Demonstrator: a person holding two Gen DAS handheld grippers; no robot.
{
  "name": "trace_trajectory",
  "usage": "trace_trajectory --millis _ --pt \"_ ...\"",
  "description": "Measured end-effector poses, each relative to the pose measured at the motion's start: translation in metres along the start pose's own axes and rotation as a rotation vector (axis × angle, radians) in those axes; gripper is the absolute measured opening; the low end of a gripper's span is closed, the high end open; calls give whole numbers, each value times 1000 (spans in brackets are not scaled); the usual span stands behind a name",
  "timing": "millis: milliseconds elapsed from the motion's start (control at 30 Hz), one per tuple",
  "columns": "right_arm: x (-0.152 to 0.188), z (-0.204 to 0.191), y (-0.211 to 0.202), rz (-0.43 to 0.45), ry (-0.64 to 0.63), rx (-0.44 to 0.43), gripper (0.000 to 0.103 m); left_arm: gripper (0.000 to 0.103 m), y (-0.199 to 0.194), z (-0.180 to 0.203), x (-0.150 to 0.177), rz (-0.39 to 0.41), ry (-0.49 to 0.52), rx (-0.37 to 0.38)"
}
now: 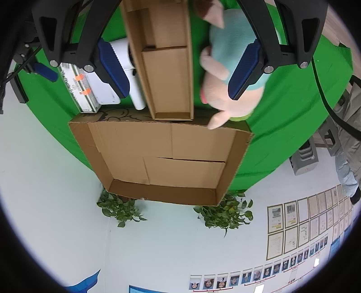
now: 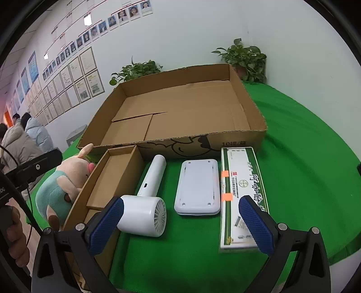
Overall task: Organize objects
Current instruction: 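Move both grippers toward the pink-and-teal pig plush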
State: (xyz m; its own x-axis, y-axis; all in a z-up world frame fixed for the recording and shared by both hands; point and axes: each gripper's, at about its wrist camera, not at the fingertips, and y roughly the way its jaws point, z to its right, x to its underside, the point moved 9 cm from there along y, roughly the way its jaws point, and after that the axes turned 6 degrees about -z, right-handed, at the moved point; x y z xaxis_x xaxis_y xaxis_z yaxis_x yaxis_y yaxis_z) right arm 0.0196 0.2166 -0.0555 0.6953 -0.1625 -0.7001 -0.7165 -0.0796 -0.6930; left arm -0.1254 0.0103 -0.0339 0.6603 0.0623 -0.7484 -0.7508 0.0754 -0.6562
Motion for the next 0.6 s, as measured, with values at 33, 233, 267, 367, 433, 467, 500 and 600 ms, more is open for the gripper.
trace_trajectory --millis 33,233,267,367,433,467,500,600 --pt "-2 0 2 -4 -9 -13 103 89 1 5 -2 -1 3 1" --pt "-15 -5 9 -10 -81 -58 103 89 8 18 -17 -17 51 -51" --pt "-18 -6 9 -9 -91 -57 103 89 10 19 -17 -20 53 -50" --pt "-22 -7 7 1 -102 -57 103 89 12 19 -14 -14 40 -28" --pt "-19 -10 9 2 -107 -42 103 89 13 15 -7 -12 35 -23" --pt "-16 -12 10 0 -108 -35 103 89 12 12 -3 -15 32 -19" --pt "-13 -15 10 -2 -108 -32 103 89 11 9 0 -16 30 -14" --pt "-3 -28 11 -4 -118 -17 103 89 4 -4 10 -17 33 -4"
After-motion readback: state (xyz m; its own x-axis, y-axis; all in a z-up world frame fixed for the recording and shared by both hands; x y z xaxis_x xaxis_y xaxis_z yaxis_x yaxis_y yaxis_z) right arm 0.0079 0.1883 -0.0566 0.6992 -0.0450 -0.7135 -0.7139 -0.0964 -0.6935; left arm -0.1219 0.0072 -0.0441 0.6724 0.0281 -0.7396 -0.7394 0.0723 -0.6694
